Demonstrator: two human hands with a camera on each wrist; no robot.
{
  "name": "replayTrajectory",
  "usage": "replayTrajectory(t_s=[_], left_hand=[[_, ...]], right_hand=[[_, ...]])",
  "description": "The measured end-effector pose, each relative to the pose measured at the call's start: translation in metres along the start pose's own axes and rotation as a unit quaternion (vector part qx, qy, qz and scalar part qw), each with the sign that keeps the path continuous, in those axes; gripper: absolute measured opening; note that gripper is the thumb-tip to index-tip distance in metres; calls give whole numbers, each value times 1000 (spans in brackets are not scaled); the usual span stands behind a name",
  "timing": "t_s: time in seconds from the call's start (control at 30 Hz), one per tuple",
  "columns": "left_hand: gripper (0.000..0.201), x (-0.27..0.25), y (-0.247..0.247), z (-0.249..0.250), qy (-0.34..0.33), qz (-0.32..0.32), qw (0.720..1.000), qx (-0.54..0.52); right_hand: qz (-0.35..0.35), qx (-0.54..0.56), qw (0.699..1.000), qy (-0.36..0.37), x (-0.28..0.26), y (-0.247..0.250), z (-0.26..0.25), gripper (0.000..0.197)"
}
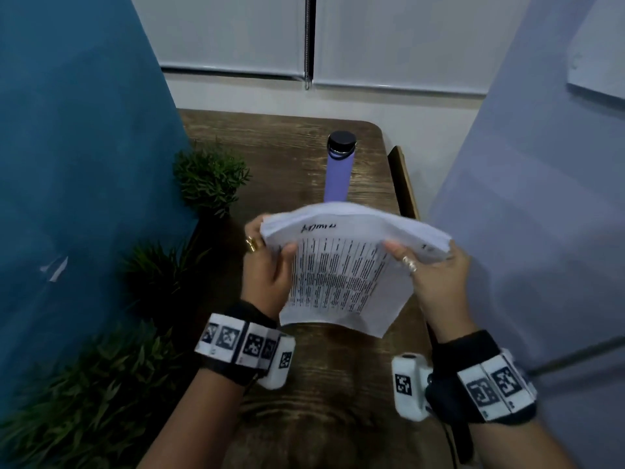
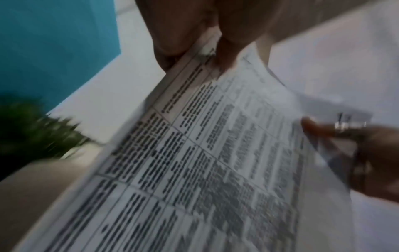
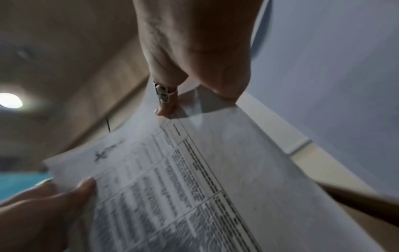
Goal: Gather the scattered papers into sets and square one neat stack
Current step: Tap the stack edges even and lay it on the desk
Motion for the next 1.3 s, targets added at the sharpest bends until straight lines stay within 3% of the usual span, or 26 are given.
replayTrajectory(t_s=[0.07,0.13,0.27,0.43,0.67,0.73,0.8,0.87,0.93,0.97,1.07,1.13,1.2,1.3], left_hand=[[34,-21,1,-26,29,12,997,66],[34,-31,-7,-32,17,10,994,103],[23,-31,-11,-33,9,12,993,120],[37,-26,3,-43,52,10,996,68],[39,-29,2,-36,75,-8,997,24],[48,-25,2,-25,44,16,999,23],[66,-21,6,-4,-46,54,996,62],[76,-21,8,19,-169,79,966,177],[69,-23,-1,40,-246,81,906,334],[62,-23,-10,46,-255,58,874,411],[43,-22,-27,43,-205,-48,806,554],[39,-20,-24,45,-178,-48,792,582],[40,-18,-27,50,-182,-48,786,589],[45,-14,-41,42,-142,-121,760,623]], right_hand=[[-7,-20,999,-42,-15,-4,23,33],[-6,-16,998,-65,-23,-6,35,31],[-14,-8,998,-66,-22,-5,38,21],[-34,-3,999,-39,-21,1,37,29],[-112,9,990,-81,-19,1,48,29],[-105,13,990,-90,-18,0,48,29],[-102,23,990,-91,-17,-2,48,30],[-105,25,990,-89,-16,-5,47,29],[-106,29,991,-78,-14,-6,45,29],[-107,29,991,-75,-13,-6,44,29],[-117,39,989,-79,-11,-7,44,29],[-119,45,988,-85,-12,-9,44,28],[-120,52,987,-93,-13,-10,45,40],[-124,66,985,-102,-13,-12,46,51]])
Point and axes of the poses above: each hand's wrist, its own x-axis towards the middle knuckle, its own y-axis out of the back of the hand, z = x × y, the point moved 6 cm from there along x, towards the middle knuckle, and after that the axes turned 11 degrees about -x, right-handed, at the moved point
